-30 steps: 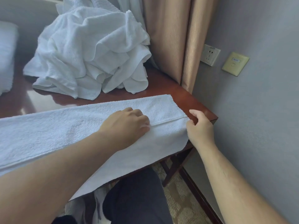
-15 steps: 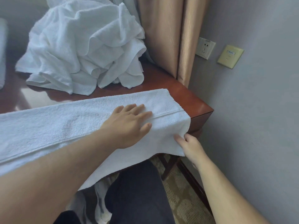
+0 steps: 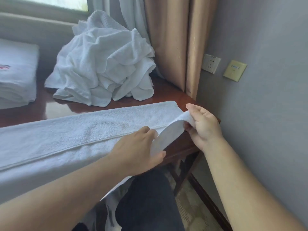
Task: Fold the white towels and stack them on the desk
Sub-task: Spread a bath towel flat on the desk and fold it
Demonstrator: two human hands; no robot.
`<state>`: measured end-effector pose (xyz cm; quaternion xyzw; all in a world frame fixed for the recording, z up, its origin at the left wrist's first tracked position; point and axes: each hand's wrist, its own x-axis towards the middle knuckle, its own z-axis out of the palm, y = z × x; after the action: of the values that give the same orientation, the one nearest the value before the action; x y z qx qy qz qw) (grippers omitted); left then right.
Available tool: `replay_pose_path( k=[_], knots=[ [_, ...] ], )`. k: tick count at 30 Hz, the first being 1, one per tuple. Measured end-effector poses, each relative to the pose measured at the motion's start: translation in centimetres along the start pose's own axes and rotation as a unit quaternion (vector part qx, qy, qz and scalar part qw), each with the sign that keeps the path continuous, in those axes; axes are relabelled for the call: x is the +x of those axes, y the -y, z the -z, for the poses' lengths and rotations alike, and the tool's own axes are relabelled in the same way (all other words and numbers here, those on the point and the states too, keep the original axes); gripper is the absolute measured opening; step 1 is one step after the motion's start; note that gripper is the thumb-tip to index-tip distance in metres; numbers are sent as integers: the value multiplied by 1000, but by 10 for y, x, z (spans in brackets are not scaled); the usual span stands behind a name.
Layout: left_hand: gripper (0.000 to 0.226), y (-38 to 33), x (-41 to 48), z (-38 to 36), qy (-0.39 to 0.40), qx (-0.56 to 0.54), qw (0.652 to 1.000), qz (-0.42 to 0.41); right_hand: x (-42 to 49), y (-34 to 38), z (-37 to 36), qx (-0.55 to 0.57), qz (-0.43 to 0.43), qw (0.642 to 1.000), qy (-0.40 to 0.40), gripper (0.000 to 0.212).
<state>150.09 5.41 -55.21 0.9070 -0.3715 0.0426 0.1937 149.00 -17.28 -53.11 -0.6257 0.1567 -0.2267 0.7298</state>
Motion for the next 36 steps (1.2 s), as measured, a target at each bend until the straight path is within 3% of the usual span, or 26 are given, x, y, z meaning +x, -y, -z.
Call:
replay_pose_path(
  k=[3,6,8,11,14,16,20,23,27,30,32,34,36],
  knots=[
    [27,5,2,4,-12,-42,996,82,13,14,-7,34,-35,999,8,14],
    [36,18,6,14,-30,-127,978,163,17,16,2,25,-57,992,107,41],
    [35,27,11,24,-48,-128,975,177,17,11,4,-97,-39,985,136,45],
    [33,36,22,39,-78,-46,986,142,21,7,0,-354,92,931,-8,14],
    [42,46,38,47,-105,61,989,85,29,7,0,-481,207,845,-110,41],
    [42,56,50,50,-115,101,986,66,39,6,2,-520,265,802,-123,45],
    [41,80,78,54,-92,132,986,44,70,6,-2,-490,257,832,-47,54],
    [43,94,101,55,-15,180,983,29,98,4,-10,-507,238,828,-28,50],
    [43,107,125,53,78,146,986,32,129,-7,-18,-544,189,817,-17,38],
    [39,116,129,45,129,156,979,21,137,-16,-23,-570,164,805,-21,27],
    [34,120,125,41,139,136,980,31,134,-20,-28,-613,141,777,-19,18],
    [26,124,116,44,131,72,987,60,127,-21,-34,-654,174,734,-43,14],
    [29,132,100,59,116,25,989,89,113,-19,-51,-626,250,738,-36,17]
  ],
)
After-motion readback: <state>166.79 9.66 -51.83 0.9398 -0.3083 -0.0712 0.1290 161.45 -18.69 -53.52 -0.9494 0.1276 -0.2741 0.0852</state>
